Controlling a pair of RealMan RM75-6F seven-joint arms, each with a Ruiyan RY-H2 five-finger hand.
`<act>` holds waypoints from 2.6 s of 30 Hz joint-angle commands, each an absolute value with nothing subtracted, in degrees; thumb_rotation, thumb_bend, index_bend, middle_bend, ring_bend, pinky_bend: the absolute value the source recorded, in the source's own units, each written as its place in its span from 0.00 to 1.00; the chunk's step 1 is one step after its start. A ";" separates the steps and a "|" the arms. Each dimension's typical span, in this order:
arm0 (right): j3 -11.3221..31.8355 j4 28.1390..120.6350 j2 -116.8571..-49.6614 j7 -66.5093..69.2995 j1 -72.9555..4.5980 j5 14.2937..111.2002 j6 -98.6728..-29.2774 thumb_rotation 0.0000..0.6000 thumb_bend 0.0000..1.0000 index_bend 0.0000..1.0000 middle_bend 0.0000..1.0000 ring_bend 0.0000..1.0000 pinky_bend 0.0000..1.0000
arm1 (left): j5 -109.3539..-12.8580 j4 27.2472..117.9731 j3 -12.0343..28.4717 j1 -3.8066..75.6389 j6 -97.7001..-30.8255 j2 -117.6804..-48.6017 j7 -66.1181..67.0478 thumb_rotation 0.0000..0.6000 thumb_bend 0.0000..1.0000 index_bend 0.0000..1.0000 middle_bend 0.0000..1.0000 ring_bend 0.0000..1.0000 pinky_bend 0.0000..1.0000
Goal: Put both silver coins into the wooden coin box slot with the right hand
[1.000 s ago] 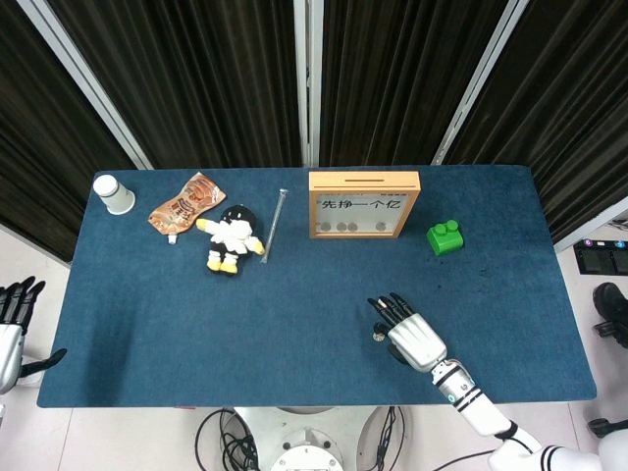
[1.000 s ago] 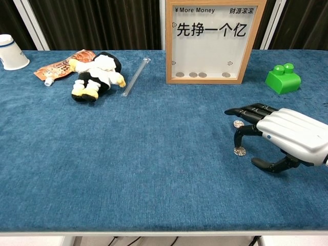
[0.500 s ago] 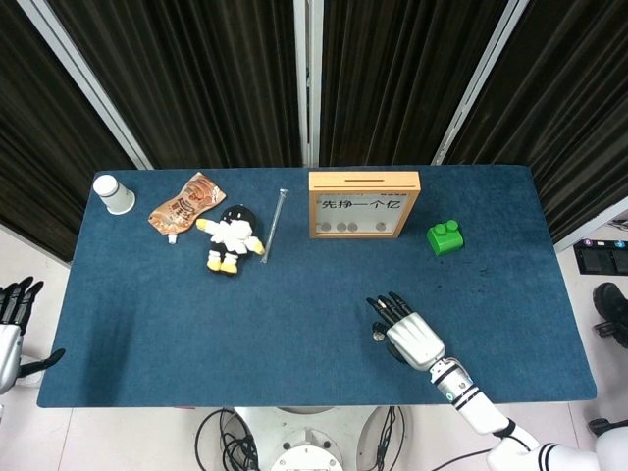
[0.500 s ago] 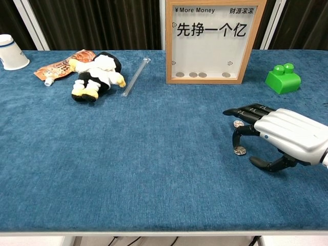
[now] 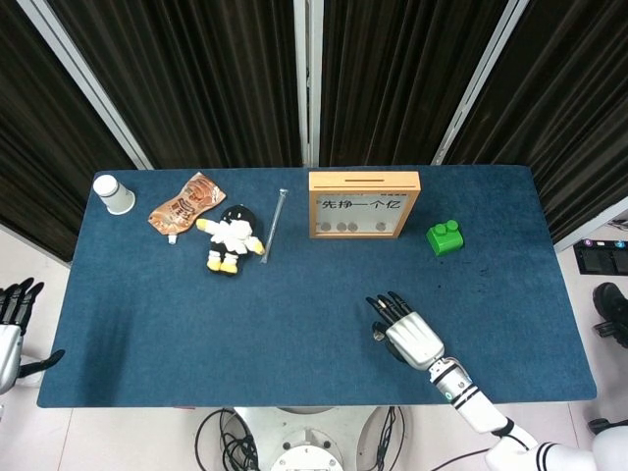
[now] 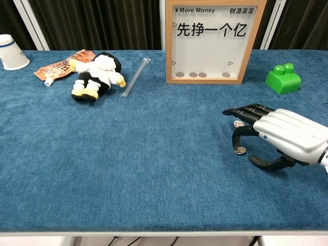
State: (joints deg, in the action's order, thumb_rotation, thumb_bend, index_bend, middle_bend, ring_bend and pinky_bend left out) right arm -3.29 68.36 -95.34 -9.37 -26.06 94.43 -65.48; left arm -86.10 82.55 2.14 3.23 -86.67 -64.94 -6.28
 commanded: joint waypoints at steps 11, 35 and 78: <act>-2.69 65.56 -97.32 -9.09 -26.27 93.85 -65.77 1.00 0.33 0.58 0.00 0.00 0.00 | -86.65 81.25 1.69 3.45 -86.11 -65.35 -7.00 1.00 0.07 0.05 0.00 0.00 0.00; -3.07 64.02 -98.16 -8.26 -26.64 95.27 -67.82 1.00 0.33 0.45 0.00 0.00 0.00 | -86.91 80.55 1.69 3.35 -86.59 -65.16 -8.63 1.00 0.07 0.05 0.00 0.00 0.00; -2.74 66.23 -96.79 -9.06 -26.40 95.28 -69.40 1.00 0.32 0.60 0.00 0.00 0.00 | -87.74 80.80 1.48 3.43 -87.17 -65.10 -8.69 1.00 0.07 0.05 0.00 0.00 0.00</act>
State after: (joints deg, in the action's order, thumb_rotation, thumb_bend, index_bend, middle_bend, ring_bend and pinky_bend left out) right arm -2.74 66.23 -96.79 -9.06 -26.40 95.28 -69.40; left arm -87.74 80.80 1.47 3.43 -87.17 -65.10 -8.69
